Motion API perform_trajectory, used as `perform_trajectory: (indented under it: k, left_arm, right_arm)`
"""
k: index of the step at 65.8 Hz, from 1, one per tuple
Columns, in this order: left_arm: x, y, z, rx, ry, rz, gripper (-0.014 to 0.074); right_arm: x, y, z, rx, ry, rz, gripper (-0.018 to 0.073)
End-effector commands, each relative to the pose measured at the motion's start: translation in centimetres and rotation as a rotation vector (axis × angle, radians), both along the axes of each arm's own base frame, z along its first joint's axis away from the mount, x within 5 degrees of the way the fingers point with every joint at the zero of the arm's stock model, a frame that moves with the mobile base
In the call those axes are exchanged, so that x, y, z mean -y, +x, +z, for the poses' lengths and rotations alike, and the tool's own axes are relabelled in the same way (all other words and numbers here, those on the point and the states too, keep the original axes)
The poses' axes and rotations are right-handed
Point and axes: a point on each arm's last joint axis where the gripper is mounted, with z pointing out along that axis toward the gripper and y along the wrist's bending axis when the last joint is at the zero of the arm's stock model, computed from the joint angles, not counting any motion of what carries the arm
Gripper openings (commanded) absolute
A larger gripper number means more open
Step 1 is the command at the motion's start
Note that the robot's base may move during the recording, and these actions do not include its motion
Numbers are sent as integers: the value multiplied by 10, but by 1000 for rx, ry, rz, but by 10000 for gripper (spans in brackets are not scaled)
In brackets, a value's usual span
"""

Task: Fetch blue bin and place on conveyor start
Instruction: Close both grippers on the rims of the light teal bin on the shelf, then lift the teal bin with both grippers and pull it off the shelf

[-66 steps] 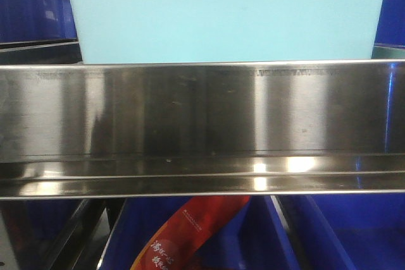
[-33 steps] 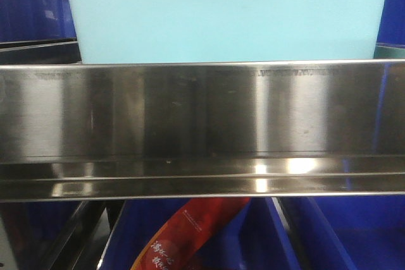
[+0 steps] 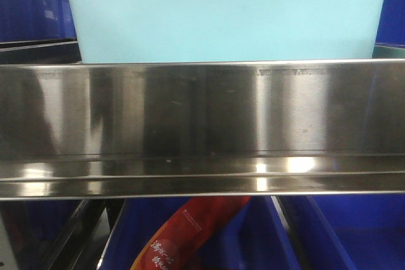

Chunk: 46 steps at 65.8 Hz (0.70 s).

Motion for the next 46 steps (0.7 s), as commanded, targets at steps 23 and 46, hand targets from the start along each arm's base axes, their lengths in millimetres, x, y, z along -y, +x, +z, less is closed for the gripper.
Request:
perform_trajectory:
  k: [23, 46]
  left_arm:
    - [107, 77, 22, -249, 113, -540, 472]
    - [157, 177, 61, -555, 62, -399, 472]
  right_arm:
    - [-19, 70, 41, -277, -22, 198, 549]
    - [-30, 141, 92, -578, -36, 268, 549]
